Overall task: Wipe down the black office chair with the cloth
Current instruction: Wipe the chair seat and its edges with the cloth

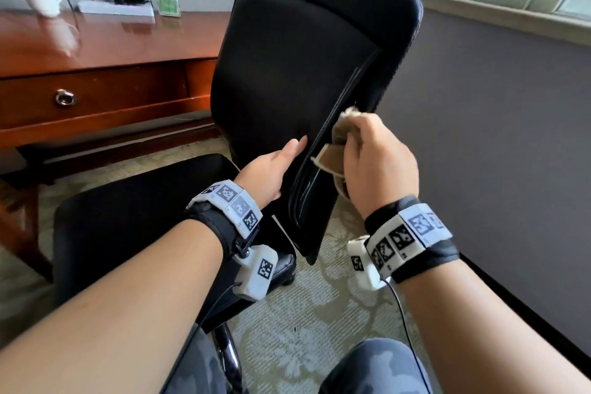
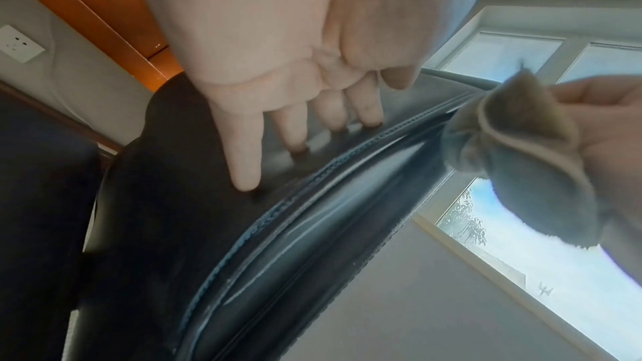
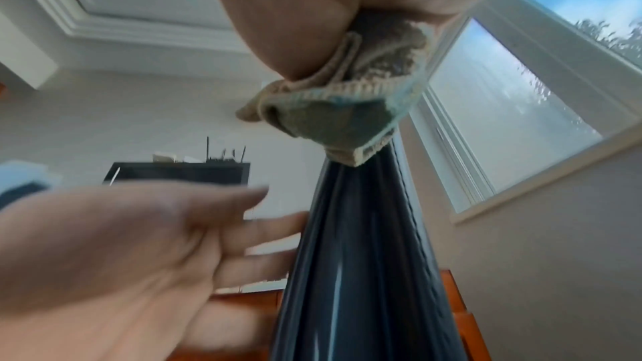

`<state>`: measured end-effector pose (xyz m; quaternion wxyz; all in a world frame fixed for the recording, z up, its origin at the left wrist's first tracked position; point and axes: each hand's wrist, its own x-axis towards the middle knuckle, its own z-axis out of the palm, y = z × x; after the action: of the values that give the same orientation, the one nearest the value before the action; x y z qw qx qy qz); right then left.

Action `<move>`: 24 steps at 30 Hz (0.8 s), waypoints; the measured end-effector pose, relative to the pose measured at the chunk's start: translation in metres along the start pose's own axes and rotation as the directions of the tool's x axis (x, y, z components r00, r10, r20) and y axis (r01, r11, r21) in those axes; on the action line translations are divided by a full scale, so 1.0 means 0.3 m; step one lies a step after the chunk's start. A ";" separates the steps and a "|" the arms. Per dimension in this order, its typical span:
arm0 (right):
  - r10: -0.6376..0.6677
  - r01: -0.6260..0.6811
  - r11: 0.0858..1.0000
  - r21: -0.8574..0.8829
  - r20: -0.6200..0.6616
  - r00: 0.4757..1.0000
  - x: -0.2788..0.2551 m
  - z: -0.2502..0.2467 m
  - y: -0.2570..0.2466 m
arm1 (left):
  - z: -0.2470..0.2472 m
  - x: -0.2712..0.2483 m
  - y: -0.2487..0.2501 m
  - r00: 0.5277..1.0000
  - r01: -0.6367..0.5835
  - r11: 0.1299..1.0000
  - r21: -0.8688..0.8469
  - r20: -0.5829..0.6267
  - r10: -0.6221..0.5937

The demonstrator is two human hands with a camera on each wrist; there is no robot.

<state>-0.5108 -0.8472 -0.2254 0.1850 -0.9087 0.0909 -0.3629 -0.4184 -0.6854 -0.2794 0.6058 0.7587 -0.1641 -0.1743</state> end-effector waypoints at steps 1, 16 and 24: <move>-0.018 0.019 1.000 0.013 -0.045 0.999 0.022 -0.010 -0.009 | -0.002 0.000 -0.005 1.000 -0.002 1.000 0.007 0.011 0.002; 0.255 -0.264 0.965 0.002 0.241 0.936 -0.049 0.117 -0.014 | 0.017 -0.015 0.036 0.999 0.015 1.000 -0.016 -0.028 -0.016; 0.159 -0.164 0.983 0.077 0.064 0.985 -0.023 0.040 -0.007 | -0.015 0.013 -0.004 0.999 -0.053 0.997 0.064 0.007 0.052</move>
<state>-0.5074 -0.8400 -0.2368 0.2535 -0.9000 0.1440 -0.3240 -0.4130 -0.6831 -0.2799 0.5849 0.7729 -0.1911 -0.1551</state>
